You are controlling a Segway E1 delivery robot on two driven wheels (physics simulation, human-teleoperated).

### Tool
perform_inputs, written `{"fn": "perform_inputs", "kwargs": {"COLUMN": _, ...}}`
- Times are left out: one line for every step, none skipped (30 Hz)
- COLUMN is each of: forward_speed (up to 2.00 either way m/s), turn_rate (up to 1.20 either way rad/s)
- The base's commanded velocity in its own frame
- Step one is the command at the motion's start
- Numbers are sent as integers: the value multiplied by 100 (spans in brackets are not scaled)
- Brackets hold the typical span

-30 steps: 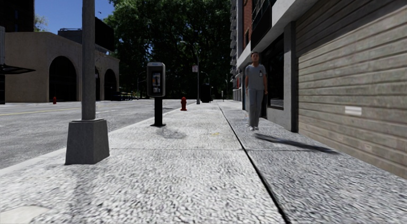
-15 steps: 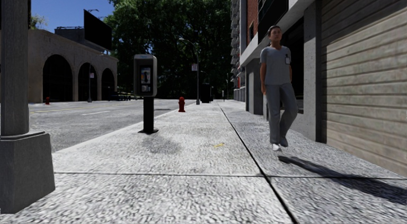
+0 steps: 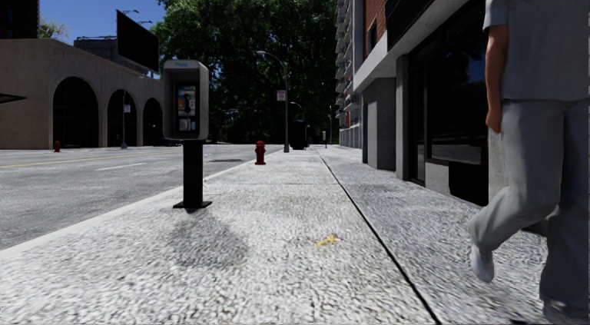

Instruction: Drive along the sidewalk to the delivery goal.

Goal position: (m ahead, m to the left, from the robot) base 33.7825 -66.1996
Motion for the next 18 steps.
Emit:
{"fn": "perform_inputs", "kwargs": {"forward_speed": 200, "turn_rate": 0}}
{"fn": "perform_inputs", "kwargs": {"forward_speed": 200, "turn_rate": 0}}
{"fn": "perform_inputs", "kwargs": {"forward_speed": 200, "turn_rate": -7}}
{"fn": "perform_inputs", "kwargs": {"forward_speed": 200, "turn_rate": -10}}
{"fn": "perform_inputs", "kwargs": {"forward_speed": 200, "turn_rate": -11}}
{"fn": "perform_inputs", "kwargs": {"forward_speed": 200, "turn_rate": -11}}
{"fn": "perform_inputs", "kwargs": {"forward_speed": 200, "turn_rate": -16}}
{"fn": "perform_inputs", "kwargs": {"forward_speed": 200, "turn_rate": -22}}
{"fn": "perform_inputs", "kwargs": {"forward_speed": 200, "turn_rate": -28}}
{"fn": "perform_inputs", "kwargs": {"forward_speed": 200, "turn_rate": -30}}
{"fn": "perform_inputs", "kwargs": {"forward_speed": 200, "turn_rate": -30}}
{"fn": "perform_inputs", "kwargs": {"forward_speed": 200, "turn_rate": -31}}
{"fn": "perform_inputs", "kwargs": {"forward_speed": 200, "turn_rate": -31}}
{"fn": "perform_inputs", "kwargs": {"forward_speed": 200, "turn_rate": -31}}
{"fn": "perform_inputs", "kwargs": {"forward_speed": 200, "turn_rate": -31}}
{"fn": "perform_inputs", "kwargs": {"forward_speed": 200, "turn_rate": -31}}
{"fn": "perform_inputs", "kwargs": {"forward_speed": 200, "turn_rate": -31}}
{"fn": "perform_inputs", "kwargs": {"forward_speed": 200, "turn_rate": -31}}
